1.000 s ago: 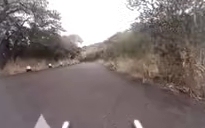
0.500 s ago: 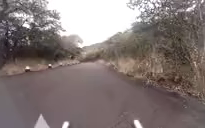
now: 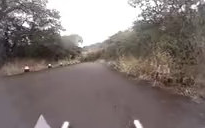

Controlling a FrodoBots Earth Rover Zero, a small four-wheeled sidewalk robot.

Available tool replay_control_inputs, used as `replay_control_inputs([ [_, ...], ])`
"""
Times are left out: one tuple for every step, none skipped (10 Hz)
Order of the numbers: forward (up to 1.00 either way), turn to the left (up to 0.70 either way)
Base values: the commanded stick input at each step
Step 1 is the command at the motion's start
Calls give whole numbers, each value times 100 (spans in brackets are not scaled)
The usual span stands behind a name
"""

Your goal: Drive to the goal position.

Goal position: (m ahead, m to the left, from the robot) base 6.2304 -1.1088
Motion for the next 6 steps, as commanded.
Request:
replay_control_inputs([
  [50, 0],
  [50, 0],
  [50, 0],
  [50, 0],
  [50, 0],
  [50, 0],
])
